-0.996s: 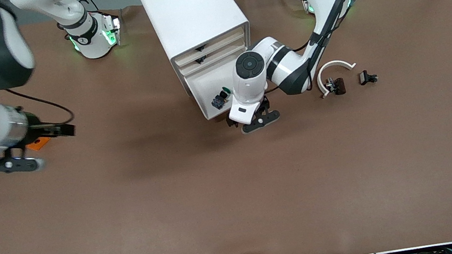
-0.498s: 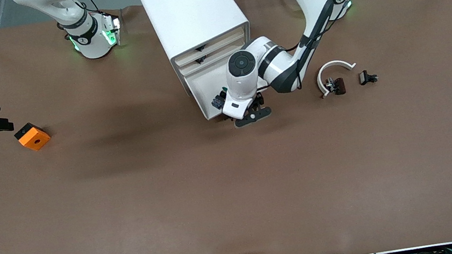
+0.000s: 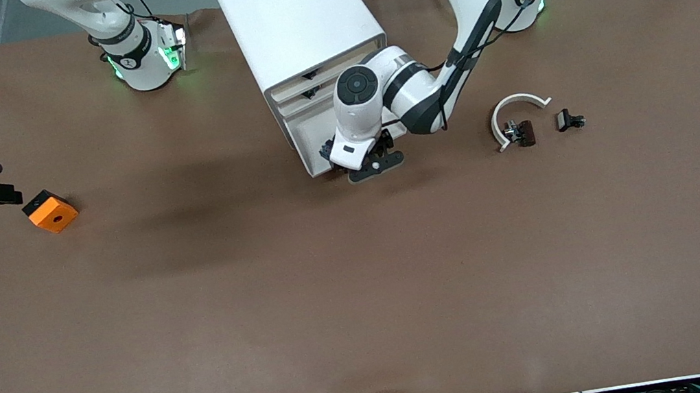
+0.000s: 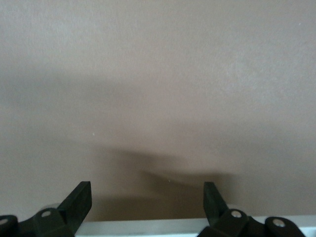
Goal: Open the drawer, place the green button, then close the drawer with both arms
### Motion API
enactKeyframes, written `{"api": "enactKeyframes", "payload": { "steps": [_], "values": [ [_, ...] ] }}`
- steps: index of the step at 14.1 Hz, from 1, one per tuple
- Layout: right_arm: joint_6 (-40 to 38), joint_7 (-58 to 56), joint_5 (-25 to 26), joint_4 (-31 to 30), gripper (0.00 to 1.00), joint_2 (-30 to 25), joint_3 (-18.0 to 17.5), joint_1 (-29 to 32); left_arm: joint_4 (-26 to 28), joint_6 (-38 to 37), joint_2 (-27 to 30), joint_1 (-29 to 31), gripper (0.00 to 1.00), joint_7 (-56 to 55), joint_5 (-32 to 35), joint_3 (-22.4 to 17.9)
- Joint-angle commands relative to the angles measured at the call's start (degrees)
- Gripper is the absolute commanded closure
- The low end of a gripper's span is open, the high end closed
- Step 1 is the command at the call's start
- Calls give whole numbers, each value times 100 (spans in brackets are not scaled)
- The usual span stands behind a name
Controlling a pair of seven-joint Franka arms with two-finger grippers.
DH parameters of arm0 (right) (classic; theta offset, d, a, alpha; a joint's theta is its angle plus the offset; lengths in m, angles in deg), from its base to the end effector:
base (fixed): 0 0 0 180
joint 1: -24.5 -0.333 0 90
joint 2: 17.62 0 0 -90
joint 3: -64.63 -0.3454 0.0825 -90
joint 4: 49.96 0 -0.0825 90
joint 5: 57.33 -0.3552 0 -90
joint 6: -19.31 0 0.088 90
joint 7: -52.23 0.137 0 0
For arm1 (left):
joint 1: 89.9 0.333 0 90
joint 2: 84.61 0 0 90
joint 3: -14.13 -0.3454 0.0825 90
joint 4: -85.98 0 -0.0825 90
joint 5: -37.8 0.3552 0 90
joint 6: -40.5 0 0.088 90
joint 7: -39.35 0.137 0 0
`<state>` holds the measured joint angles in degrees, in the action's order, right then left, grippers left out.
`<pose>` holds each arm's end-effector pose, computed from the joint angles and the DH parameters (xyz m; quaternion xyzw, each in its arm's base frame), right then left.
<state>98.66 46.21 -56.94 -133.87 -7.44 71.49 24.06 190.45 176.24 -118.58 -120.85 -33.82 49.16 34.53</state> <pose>0.5495 -0.0570 0.5611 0.9917 -0.0041 -0.1284 0.0001 0.4213 -0.4869 0.2413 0.9888 0.1462 -0.0263 0.0129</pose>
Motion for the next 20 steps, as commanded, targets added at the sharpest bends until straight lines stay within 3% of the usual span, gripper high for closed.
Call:
{"api": "enactKeyframes", "payload": {
  "steps": [1,3,6,8,14,20],
  "values": [
    [-672,49,172,794,0,-68,-27,-9,47,-13,-109,45,0,-530,121,305],
    [-895,5,145,1297,0,-59,-61,97,21,-118,-206,89,0,-637,43,507],
    [-869,93,85,1333,0,-103,-88,18,-5,-338,-302,159,0,-690,-185,719],
    [-886,58,-293,1307,0,-260,-53,53,-58,-539,-337,334,0,-655,-361,859],
    [-957,14,-347,1123,0,-481,-53,53,-172,-1077,-864,1802,0,-663,-573,2379],
    [193,-21,-294,-721,0,-1763,-79,71,-260,-1121,-1084,1891,0,-663,-1232,2652]
  ]
}}
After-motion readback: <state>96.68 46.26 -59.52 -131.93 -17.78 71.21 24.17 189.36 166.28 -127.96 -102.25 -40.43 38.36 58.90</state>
